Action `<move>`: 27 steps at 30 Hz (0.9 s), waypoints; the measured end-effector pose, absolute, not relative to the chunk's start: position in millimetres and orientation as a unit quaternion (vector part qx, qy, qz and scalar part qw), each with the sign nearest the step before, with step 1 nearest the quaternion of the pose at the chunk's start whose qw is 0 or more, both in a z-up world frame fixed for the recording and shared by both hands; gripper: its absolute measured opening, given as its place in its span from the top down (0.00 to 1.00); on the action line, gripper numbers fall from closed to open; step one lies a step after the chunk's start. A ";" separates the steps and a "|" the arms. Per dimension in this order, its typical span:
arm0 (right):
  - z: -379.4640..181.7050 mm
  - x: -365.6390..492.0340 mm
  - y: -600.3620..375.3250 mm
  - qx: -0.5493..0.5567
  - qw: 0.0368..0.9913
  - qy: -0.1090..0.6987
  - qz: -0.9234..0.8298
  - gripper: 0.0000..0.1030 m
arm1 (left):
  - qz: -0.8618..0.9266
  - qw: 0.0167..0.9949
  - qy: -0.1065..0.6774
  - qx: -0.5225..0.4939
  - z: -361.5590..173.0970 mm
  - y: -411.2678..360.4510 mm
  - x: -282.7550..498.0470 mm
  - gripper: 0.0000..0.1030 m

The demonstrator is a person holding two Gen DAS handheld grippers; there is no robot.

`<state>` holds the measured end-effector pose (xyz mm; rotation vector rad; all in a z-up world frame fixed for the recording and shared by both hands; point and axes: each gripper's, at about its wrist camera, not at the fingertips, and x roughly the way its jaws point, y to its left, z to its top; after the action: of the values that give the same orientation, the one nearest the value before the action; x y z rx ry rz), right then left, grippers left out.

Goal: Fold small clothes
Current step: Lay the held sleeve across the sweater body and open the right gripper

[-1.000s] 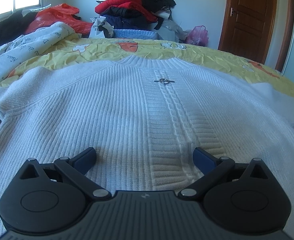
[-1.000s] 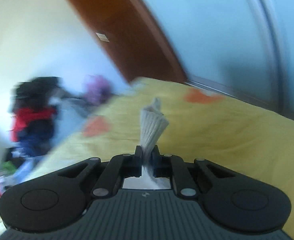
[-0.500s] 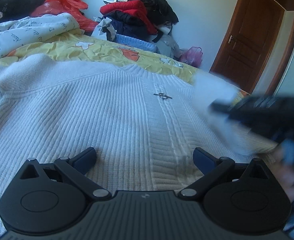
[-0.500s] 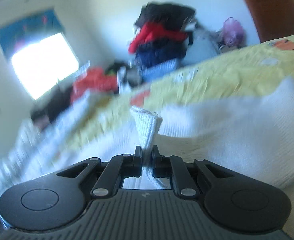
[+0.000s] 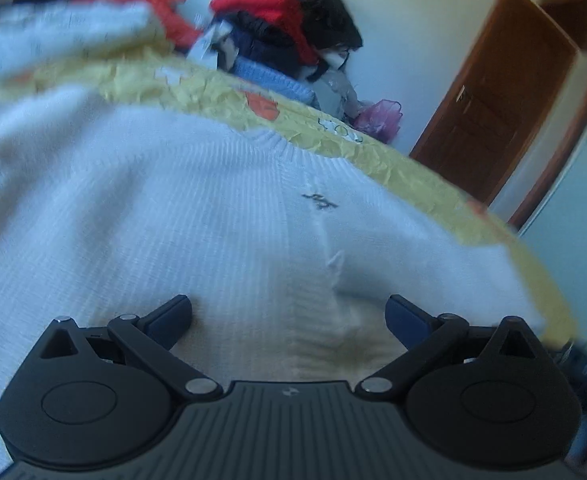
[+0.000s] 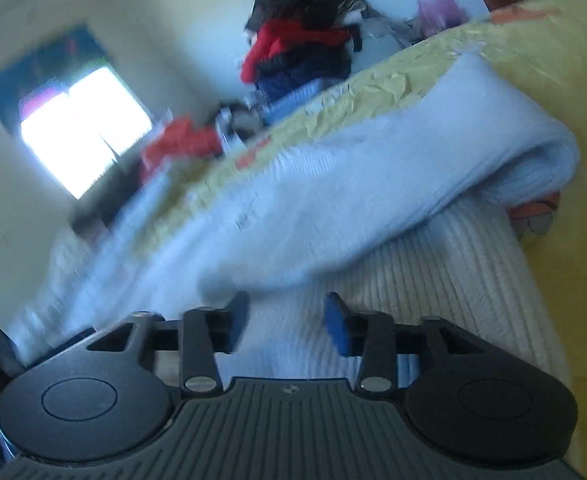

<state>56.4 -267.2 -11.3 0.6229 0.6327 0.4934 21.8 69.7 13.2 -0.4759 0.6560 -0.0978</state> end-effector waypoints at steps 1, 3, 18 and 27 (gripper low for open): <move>-11.9 56.4 -268.2 0.307 0.870 0.303 0.238 0.39 | -0.068 0.903 0.329 -0.267 16.1 72.6 28.9 0.00; -12.5 57.2 -265.3 0.308 0.869 0.301 0.244 0.38 | -0.118 0.865 0.340 -0.350 16.7 76.7 45.9 0.00; -15.8 56.7 -271.0 0.336 0.853 0.288 0.276 0.28 | -0.044 0.885 0.403 -0.230 17.7 6.8 108.7 0.80; -16.9 57.7 -271.1 0.335 0.854 0.286 0.278 0.27 | -0.059 0.940 0.302 -0.150 73.4 4.6 94.7 0.91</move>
<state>57.7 -271.1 -16.9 0.7041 0.6023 0.5853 94.7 4.6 73.4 -0.3052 0.6156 -0.1199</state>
